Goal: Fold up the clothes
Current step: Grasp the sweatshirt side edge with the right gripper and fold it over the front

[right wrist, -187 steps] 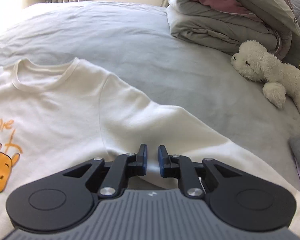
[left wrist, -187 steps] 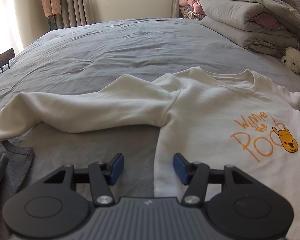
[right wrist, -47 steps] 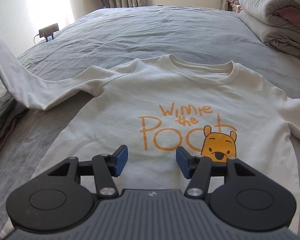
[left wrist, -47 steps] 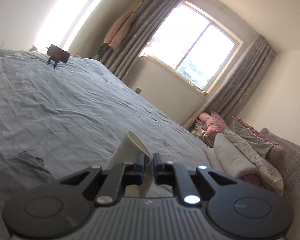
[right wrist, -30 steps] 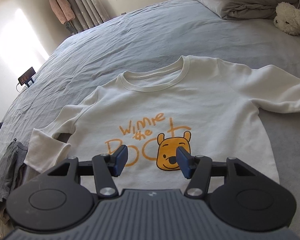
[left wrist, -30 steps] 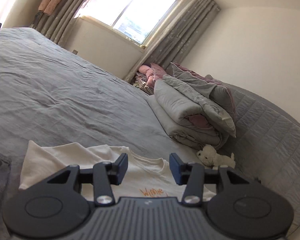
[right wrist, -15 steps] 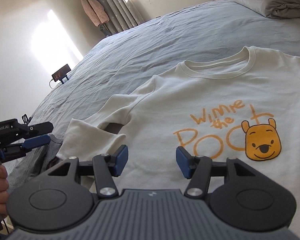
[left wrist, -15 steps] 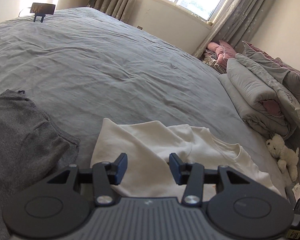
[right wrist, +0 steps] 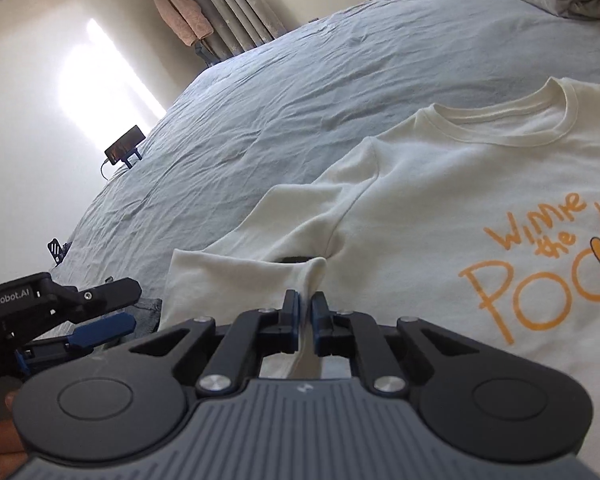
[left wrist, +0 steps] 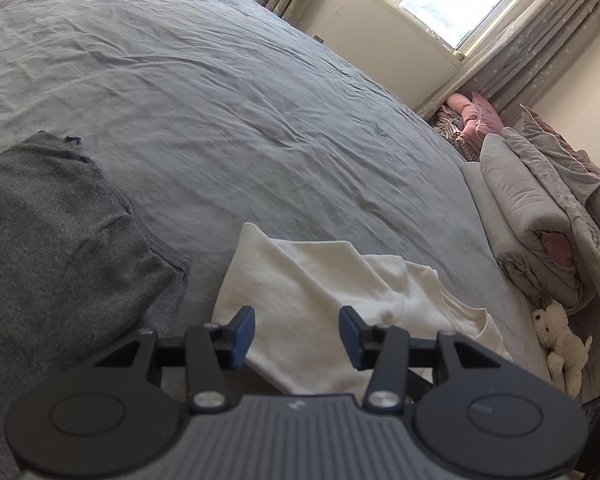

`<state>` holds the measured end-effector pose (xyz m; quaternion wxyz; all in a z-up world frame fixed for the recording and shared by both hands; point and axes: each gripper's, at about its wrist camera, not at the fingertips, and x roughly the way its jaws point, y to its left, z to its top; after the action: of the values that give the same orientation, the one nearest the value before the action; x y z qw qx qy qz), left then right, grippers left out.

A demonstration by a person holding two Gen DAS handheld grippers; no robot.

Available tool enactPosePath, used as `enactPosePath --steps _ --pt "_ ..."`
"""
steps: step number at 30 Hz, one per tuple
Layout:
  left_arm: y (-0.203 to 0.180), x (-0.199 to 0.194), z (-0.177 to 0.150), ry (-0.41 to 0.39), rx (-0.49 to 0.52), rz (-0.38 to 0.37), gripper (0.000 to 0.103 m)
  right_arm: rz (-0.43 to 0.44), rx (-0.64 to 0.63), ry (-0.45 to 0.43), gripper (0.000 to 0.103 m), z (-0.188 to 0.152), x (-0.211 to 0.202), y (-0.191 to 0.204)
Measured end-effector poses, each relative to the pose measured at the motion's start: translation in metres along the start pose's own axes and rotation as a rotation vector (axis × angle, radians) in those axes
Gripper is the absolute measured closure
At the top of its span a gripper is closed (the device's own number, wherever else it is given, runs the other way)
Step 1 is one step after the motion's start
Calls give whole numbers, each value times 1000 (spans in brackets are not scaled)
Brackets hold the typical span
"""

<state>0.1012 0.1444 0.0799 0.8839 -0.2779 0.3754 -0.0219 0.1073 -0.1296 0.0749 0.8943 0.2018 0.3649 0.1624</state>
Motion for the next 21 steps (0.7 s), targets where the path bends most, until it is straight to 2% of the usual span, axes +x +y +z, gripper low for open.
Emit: enactPosePath --steps 2,5,9,11,16,18,21 --pt "0 -2 1 -6 -3 0 56 -9 -24 -70 94 14 -25 -1" --pt "-7 -3 -2 -26 52 19 56 -42 -21 -155 94 40 -66 -11" --pt "-22 2 -10 -27 148 48 56 -120 67 -254 94 69 -117 -61" --pt "-29 6 -15 -16 178 37 56 -161 119 -293 94 81 -139 -89" --pt "-52 17 -29 -13 308 34 55 -282 254 -306 94 80 -158 -169" --pt "-61 24 -35 -16 365 38 55 -321 280 -276 94 69 -151 -192" --pt "-75 34 -43 -21 451 44 54 -321 337 -205 94 52 -136 -219"
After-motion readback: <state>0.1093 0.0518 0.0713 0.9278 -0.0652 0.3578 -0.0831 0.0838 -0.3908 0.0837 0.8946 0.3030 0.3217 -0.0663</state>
